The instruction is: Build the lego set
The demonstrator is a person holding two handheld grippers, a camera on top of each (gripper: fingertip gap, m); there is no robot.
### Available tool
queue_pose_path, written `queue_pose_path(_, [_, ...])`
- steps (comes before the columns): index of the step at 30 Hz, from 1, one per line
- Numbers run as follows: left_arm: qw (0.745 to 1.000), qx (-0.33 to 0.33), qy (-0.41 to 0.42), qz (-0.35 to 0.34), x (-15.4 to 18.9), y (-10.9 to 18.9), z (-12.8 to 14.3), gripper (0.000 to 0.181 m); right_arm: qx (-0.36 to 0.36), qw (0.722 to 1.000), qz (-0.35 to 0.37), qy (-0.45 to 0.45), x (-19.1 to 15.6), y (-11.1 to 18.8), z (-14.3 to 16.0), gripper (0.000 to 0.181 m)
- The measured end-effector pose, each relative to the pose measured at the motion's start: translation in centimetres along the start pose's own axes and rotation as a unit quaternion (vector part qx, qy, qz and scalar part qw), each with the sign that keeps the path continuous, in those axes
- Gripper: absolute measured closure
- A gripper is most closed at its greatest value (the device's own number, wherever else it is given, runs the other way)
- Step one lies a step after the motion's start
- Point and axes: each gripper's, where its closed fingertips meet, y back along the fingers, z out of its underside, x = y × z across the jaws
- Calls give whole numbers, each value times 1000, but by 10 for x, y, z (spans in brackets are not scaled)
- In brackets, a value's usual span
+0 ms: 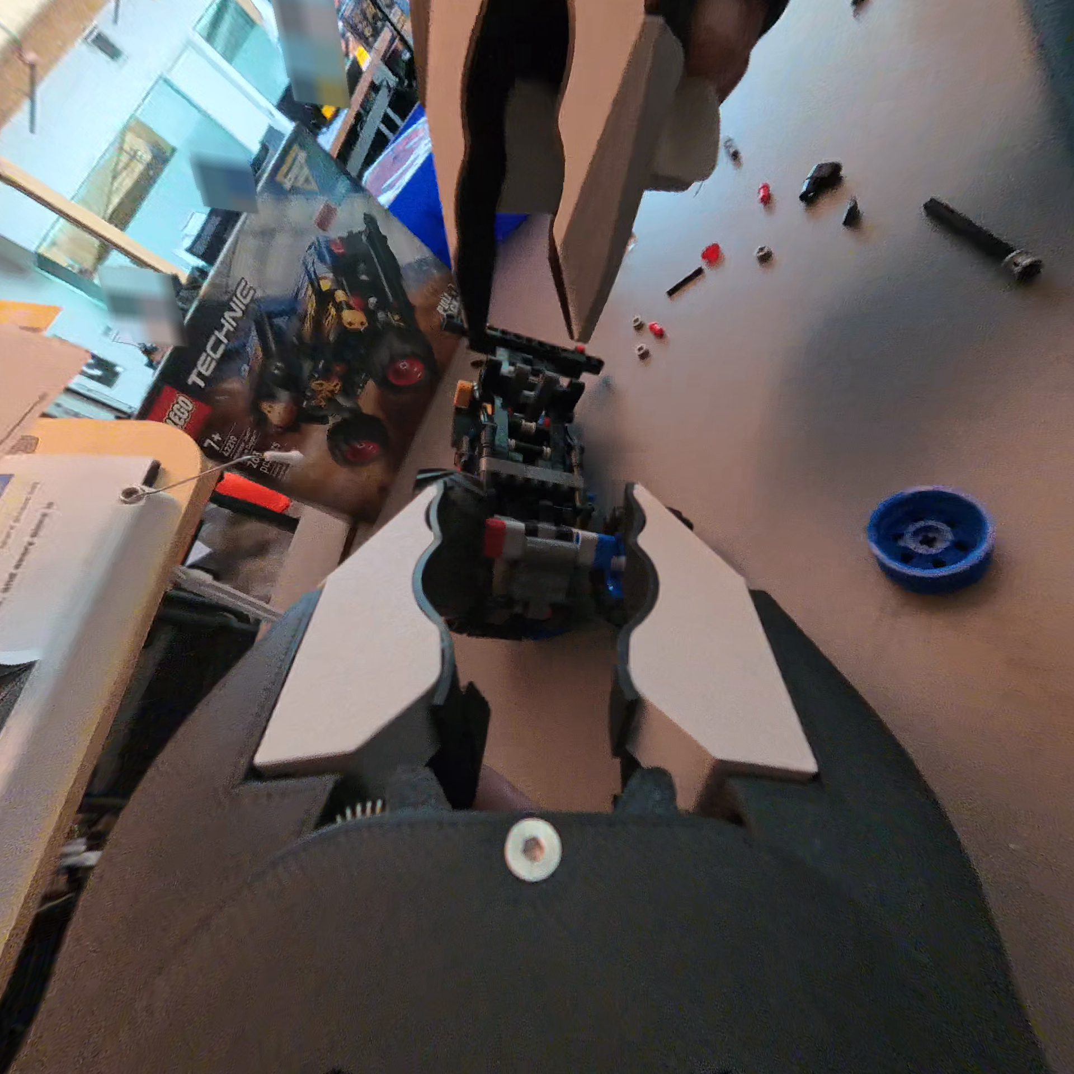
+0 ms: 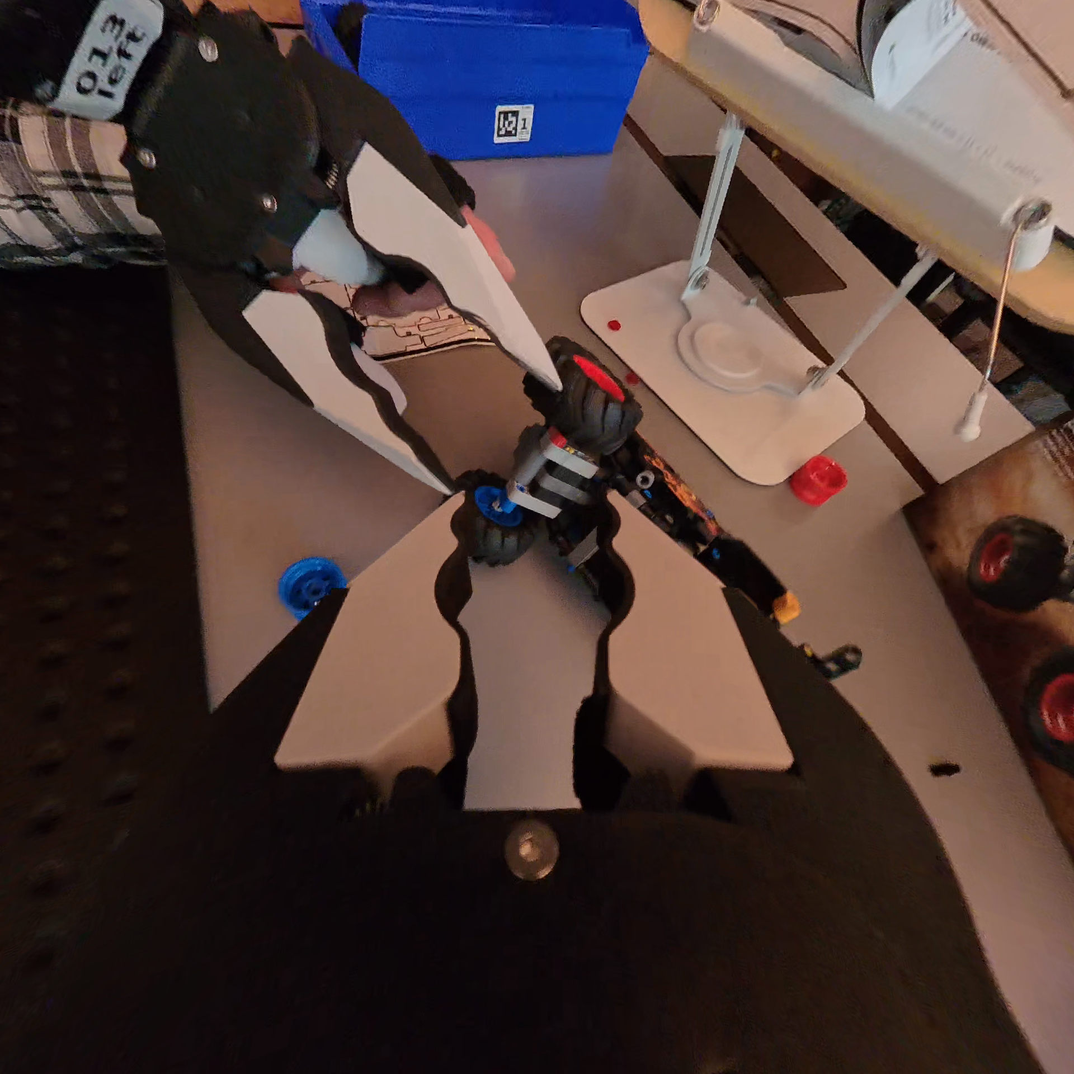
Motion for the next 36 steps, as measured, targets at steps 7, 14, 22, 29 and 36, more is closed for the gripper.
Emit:
queue_pose_path(7, [997, -34, -49, 52, 37, -10, 18, 149, -17, 998, -38, 37, 12, -43, -23, 131])
queue_pose_path(14, [997, -8, 64, 32, -6, 34, 18, 154, -42, 990, -118, 65, -3, -63, -14, 140])
queue_pose_path(22, [974, 53, 204, 78, -15, 18, -6, 125, -2, 989, -107, 98, -37, -48, -9, 143])
queue_pose_path(29, [968, 67, 217, 107, 5, 12, -12, 158, 37, 997, -68, 2, -10, -31, -17, 151])
queue_pose_path(36, [957, 105, 260, 73, -19, 24, -15, 145, 17, 992, -122, -12, -20, -36, -19, 178])
